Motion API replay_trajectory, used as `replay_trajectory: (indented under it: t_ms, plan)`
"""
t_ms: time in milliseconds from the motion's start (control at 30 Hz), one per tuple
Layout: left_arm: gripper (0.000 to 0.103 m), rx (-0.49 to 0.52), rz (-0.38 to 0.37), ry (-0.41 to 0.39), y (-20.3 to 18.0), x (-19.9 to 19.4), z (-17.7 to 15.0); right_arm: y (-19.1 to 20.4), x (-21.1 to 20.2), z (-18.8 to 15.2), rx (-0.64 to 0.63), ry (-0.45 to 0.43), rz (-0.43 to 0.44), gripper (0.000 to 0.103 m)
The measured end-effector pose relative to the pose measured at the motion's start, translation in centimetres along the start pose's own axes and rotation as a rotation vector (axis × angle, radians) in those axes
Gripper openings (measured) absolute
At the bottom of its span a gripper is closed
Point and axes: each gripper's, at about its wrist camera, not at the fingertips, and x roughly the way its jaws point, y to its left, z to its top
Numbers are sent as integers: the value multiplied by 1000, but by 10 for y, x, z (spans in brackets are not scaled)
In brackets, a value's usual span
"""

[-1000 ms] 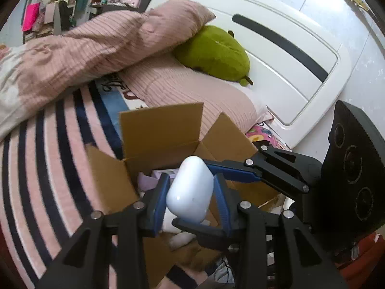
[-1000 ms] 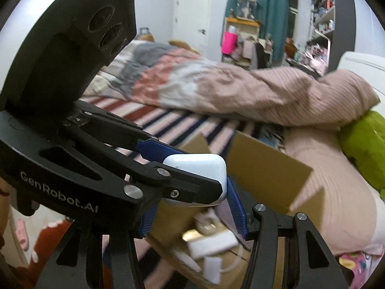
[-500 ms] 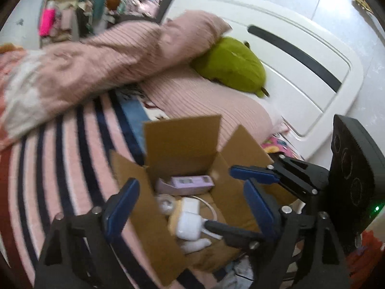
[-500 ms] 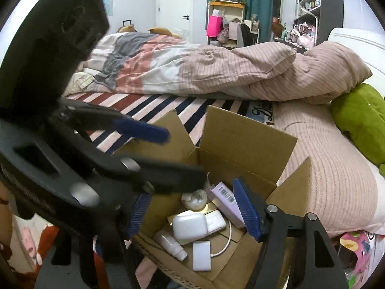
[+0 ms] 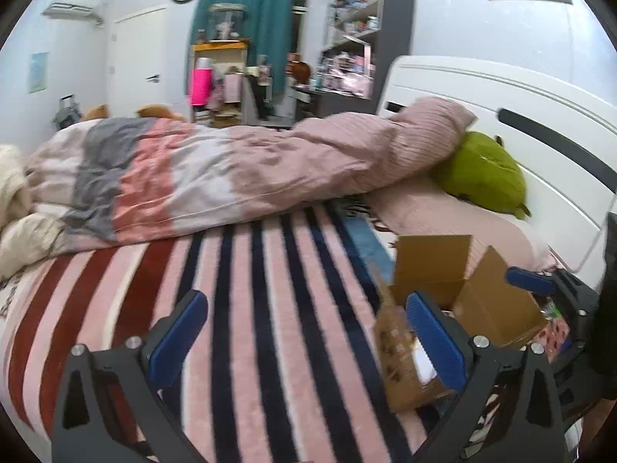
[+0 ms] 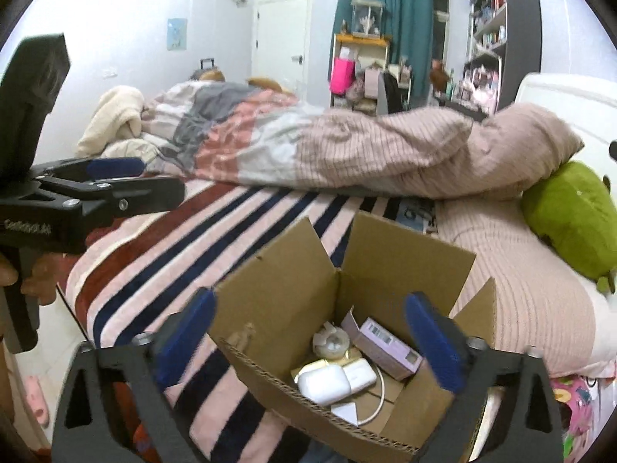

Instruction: Organize rigid objects

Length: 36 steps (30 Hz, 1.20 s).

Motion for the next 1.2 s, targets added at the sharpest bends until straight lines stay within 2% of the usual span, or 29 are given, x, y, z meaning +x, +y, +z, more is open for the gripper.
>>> replay_trajectory:
  t_ms: [100, 267, 467, 1200]
  plan:
    - [102, -14, 48, -1, 13, -7, -8, 7, -9, 0, -4, -43, 24, 103]
    - [102, -32, 66, 7, 26, -14, -17, 9, -19, -1, 35, -93, 59, 103]
    - [102, -33, 81, 8, 29, -19, -22, 6, -21, 1, 85, -108, 74, 103]
    - [102, -39, 110, 4, 32, -24, -26, 8, -24, 1, 86, -110, 75, 103]
